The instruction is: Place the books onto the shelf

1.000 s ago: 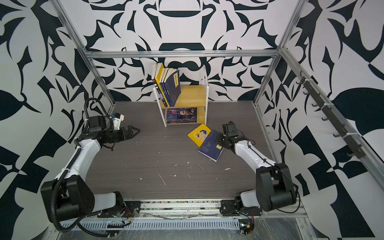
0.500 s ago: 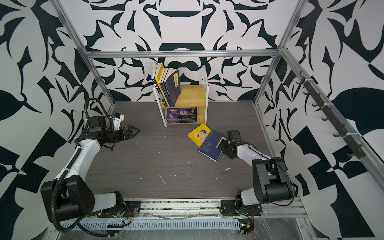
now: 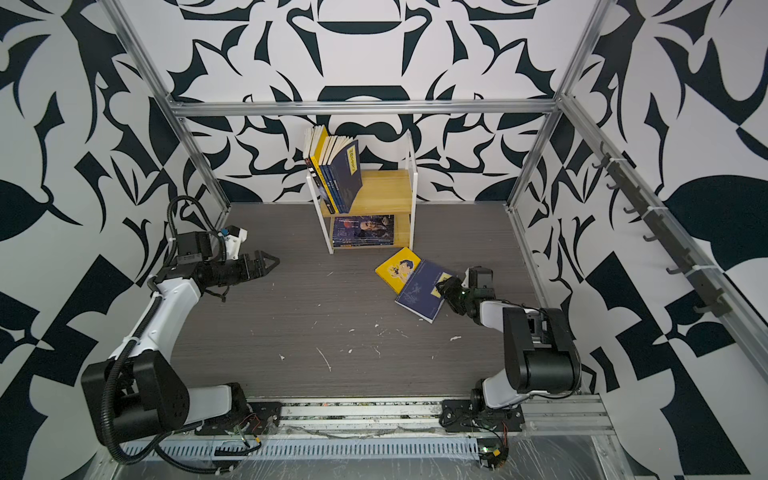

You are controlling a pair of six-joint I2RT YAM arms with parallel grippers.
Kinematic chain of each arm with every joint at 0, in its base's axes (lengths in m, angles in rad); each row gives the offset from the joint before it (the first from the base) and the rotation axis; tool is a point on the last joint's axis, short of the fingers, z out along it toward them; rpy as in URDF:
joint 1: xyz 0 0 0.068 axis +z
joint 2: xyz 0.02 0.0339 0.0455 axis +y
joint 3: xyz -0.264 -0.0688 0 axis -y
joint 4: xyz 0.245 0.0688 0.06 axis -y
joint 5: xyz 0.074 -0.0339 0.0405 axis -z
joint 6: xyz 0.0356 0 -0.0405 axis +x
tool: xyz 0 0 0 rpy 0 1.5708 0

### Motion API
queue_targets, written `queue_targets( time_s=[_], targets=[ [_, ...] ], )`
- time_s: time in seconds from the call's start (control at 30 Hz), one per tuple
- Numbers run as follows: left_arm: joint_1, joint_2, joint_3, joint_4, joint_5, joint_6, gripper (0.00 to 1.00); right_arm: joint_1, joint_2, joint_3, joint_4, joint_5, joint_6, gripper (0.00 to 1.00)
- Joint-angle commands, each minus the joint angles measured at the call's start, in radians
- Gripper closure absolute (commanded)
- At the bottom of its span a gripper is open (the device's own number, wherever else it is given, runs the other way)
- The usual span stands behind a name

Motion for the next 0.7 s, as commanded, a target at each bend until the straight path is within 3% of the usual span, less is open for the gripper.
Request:
queue_targets(
  time_s=[0.0,0.27,0.67],
  targets=[
    [0.004,-0.001,-0.005,-0.001,0.004,0.004,0.0,-0.01,0.016,-0.039,-0.018,-0.02,0.019,0.55],
    [0.005,-0.005,-0.005,0.0,0.012,0.003,0.0,-0.03,-0.092,-0.058,-0.007,-0.02,-0.01,0.99],
    [0.005,-0.01,0.033,-0.032,0.087,0.048,0.0,-0.036,-0.271,-0.049,0.038,-0.127,-0.088,1.0]
  ],
)
